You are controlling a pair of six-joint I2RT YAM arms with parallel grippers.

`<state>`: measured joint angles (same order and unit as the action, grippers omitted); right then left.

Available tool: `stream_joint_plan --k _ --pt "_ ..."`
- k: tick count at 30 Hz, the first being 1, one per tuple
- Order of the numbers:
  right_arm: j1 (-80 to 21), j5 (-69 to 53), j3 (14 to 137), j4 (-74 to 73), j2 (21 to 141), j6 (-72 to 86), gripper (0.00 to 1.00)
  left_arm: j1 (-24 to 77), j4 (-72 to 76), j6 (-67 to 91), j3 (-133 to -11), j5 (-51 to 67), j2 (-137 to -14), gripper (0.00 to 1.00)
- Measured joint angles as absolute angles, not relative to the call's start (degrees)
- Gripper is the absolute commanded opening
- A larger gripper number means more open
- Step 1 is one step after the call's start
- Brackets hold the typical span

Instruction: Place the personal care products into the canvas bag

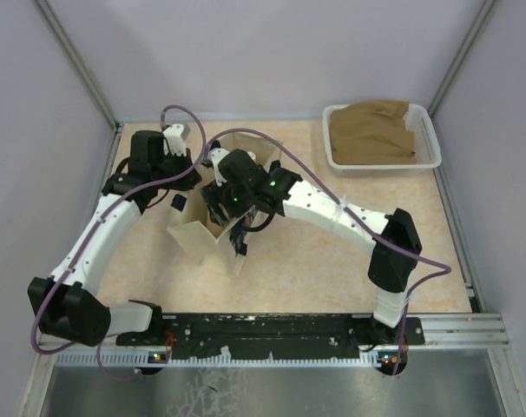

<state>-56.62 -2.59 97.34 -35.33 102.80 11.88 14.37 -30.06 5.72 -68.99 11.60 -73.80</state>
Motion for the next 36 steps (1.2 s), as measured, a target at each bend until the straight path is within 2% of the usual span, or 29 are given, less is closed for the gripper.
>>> stream_joint_plan --k 12,15,19,21,24,31,36 --pt "-57.1 -2.3 97.3 -37.1 104.4 13.1 0.01 14.4 -31.0 5.7 -69.3 11.6 -73.3 0.00" --pt "-57.8 -1.7 99.6 -40.1 106.7 13.1 0.21 14.4 -31.2 5.7 -69.5 11.6 -73.3 0.00" --pt "-58.9 -0.8 100.2 -41.2 108.5 13.1 0.54 14.4 -31.3 5.7 -69.5 11.6 -73.3 0.00" --pt "-59.0 -0.6 100.2 -41.7 108.6 13.1 0.75 14.4 -31.3 5.7 -69.5 11.6 -73.3 0.00" --pt "-59.0 0.2 100.2 -41.4 108.5 13.0 0.98 14.4 -31.3 5.7 -69.6 11.6 -73.3 0.00" --pt "-58.7 4.7 99.4 -39.3 104.1 13.2 0.99 14.3 -31.8 5.7 -69.7 11.6 -73.3 0.00" --pt "-58.7 9.7 93.7 -36.2 95.0 13.2 0.99 14.3 -32.1 5.6 -69.9 11.5 -73.3 0.11"
